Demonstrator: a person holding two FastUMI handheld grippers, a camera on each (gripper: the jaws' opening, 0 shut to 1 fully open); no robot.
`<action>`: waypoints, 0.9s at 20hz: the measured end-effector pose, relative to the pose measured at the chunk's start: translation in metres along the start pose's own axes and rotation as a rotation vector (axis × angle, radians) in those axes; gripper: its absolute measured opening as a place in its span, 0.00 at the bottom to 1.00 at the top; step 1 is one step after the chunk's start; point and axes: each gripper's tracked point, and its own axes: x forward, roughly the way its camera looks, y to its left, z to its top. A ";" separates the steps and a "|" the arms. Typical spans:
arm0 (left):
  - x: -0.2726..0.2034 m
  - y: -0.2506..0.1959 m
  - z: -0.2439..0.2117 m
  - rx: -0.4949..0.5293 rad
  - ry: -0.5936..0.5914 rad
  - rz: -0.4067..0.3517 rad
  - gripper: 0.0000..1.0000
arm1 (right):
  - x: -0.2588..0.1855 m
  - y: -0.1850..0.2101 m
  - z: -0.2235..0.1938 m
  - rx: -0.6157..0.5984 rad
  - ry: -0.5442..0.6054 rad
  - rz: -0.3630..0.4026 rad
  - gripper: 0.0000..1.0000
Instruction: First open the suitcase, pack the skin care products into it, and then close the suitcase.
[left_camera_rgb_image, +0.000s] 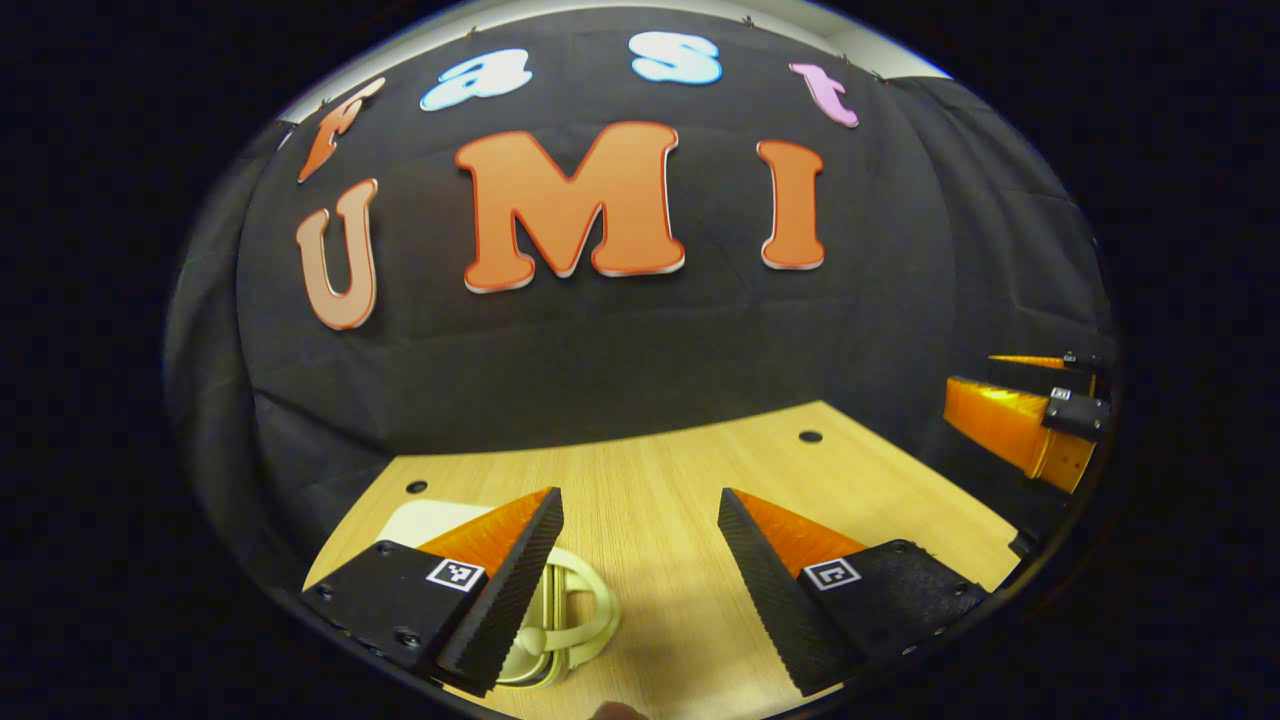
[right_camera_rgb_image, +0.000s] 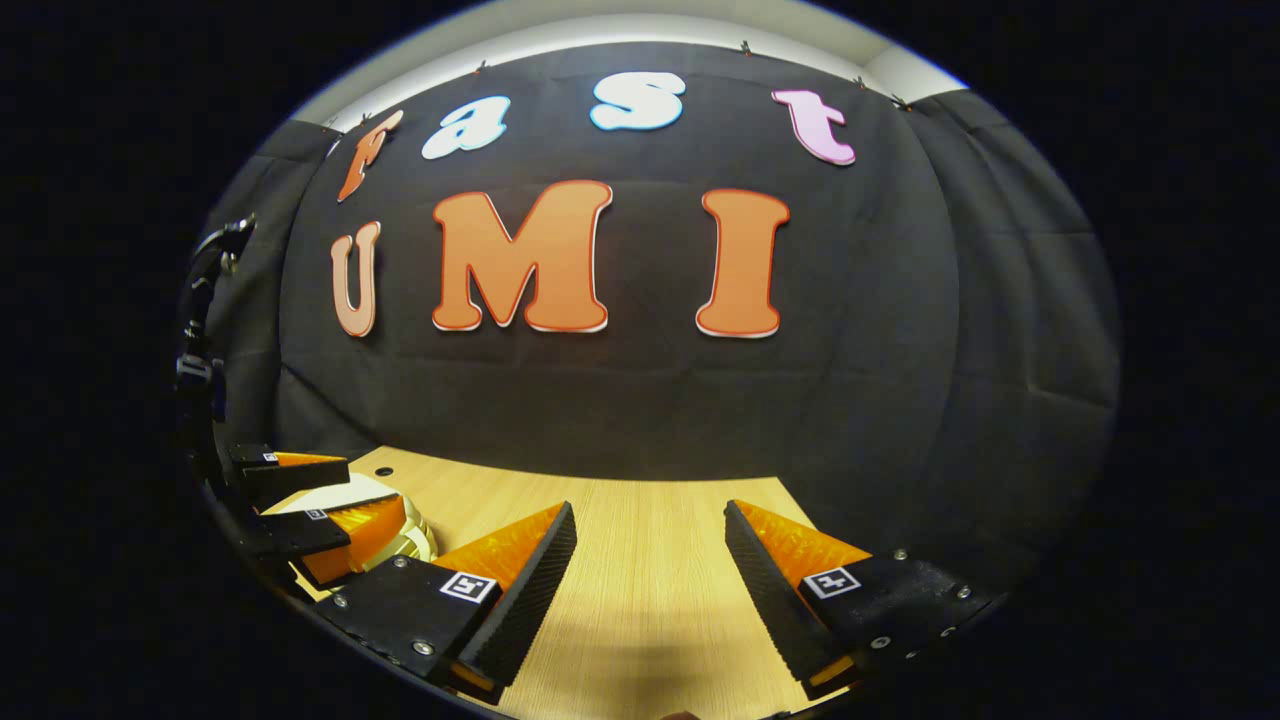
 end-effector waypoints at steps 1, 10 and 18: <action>-0.003 -0.003 0.012 -0.009 -0.048 -0.010 1.00 | -0.001 0.002 0.008 -0.014 -0.029 0.001 0.96; -0.027 -0.004 0.053 -0.048 -0.214 0.011 0.99 | -0.008 0.024 0.034 -0.090 -0.164 0.045 0.96; -0.033 0.003 0.052 -0.057 -0.215 0.053 0.99 | -0.005 0.027 0.039 -0.103 -0.168 0.067 0.98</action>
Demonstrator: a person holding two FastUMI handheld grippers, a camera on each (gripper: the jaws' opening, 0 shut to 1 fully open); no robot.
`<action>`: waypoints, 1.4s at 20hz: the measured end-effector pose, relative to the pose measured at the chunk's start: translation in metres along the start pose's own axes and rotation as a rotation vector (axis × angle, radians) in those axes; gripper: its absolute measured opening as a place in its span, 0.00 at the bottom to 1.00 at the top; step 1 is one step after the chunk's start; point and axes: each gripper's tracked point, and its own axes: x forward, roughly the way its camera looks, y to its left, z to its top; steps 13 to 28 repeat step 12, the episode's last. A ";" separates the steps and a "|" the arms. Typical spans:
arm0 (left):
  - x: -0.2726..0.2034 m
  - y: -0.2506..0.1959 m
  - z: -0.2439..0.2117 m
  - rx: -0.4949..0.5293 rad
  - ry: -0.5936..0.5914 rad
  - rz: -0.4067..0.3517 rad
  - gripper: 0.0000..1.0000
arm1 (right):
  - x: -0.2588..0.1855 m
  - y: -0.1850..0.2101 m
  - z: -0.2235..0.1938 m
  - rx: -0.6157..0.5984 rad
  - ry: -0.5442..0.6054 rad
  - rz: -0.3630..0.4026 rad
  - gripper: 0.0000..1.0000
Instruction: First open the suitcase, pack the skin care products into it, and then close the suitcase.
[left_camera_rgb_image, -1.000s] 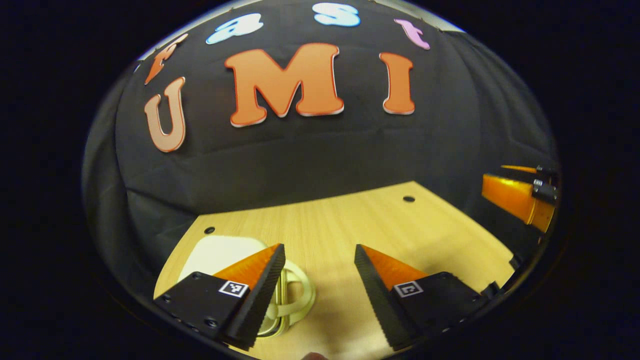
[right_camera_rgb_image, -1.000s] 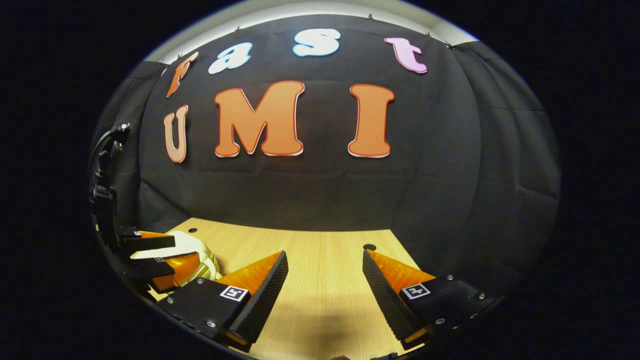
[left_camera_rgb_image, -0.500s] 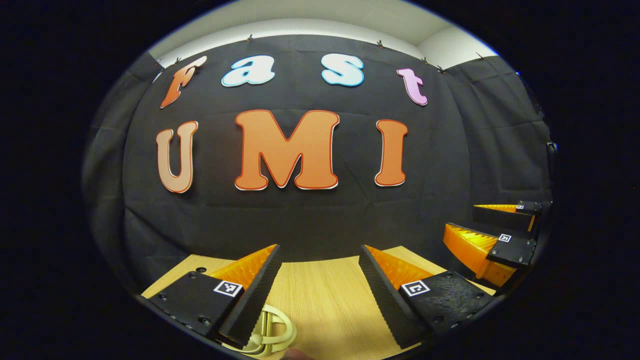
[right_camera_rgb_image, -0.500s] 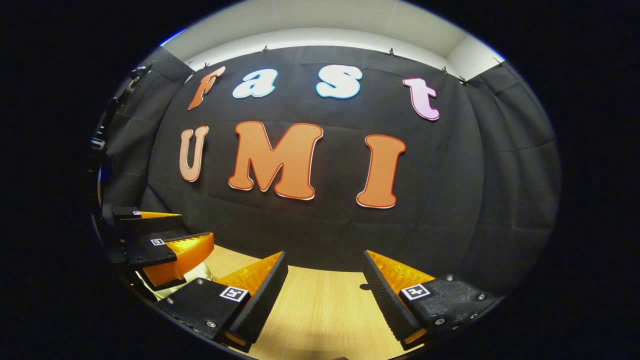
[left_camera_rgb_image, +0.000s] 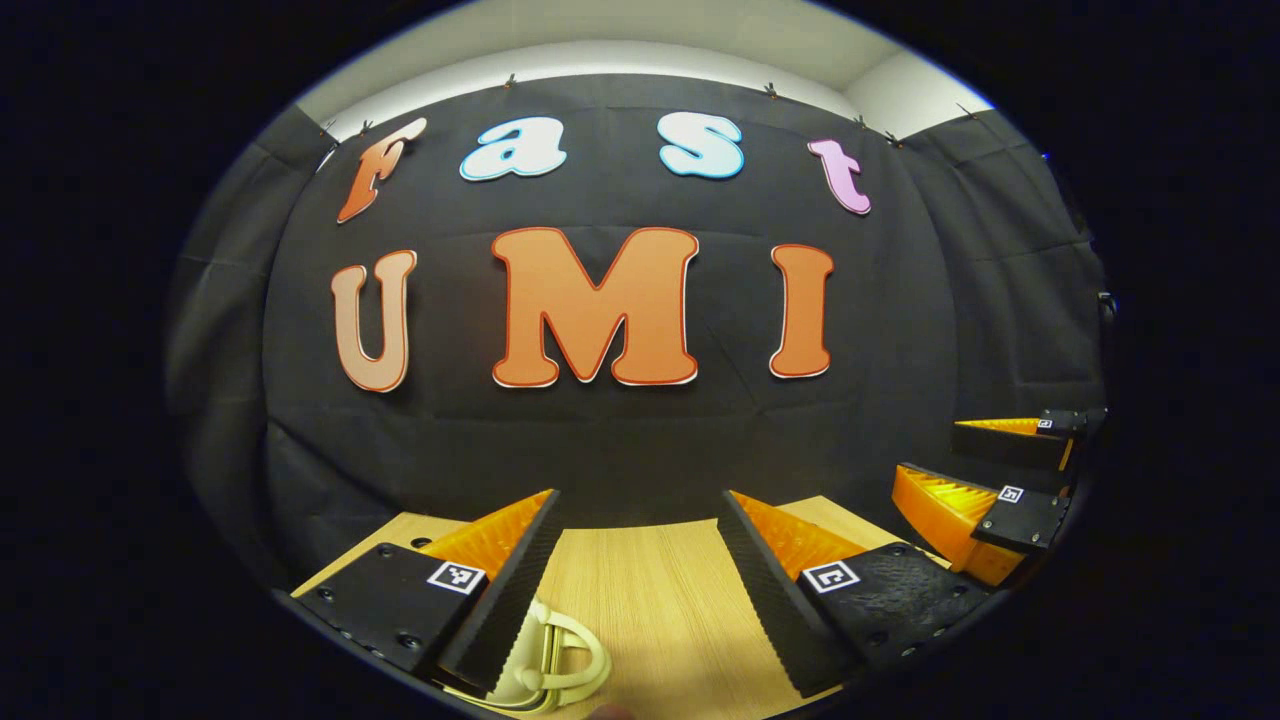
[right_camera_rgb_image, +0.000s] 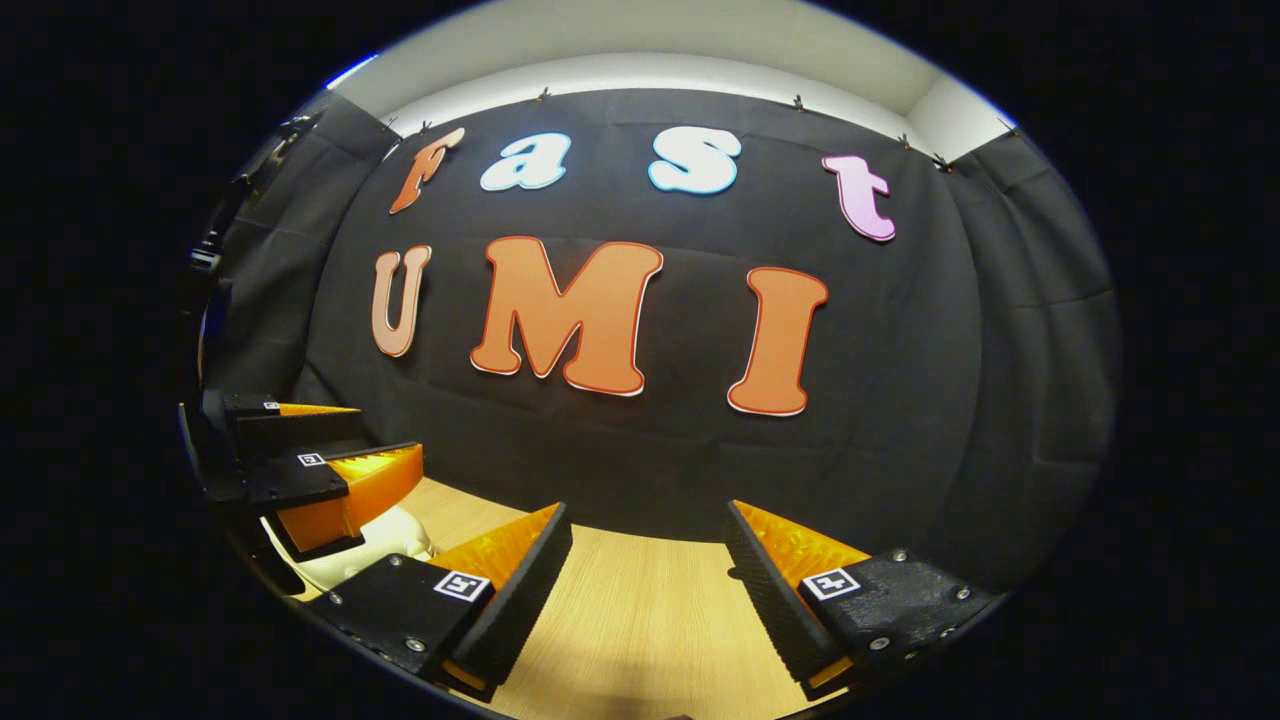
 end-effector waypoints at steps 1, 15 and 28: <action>0.000 0.000 -0.002 0.006 0.007 0.003 0.99 | 0.000 -0.001 0.002 -0.010 -0.005 -0.005 0.98; -0.015 0.038 0.007 0.043 -0.033 -0.009 0.99 | -0.004 0.024 0.020 -0.074 -0.035 -0.055 0.98; -0.015 0.038 0.007 0.043 -0.033 -0.009 0.99 | -0.004 0.024 0.020 -0.074 -0.035 -0.055 0.98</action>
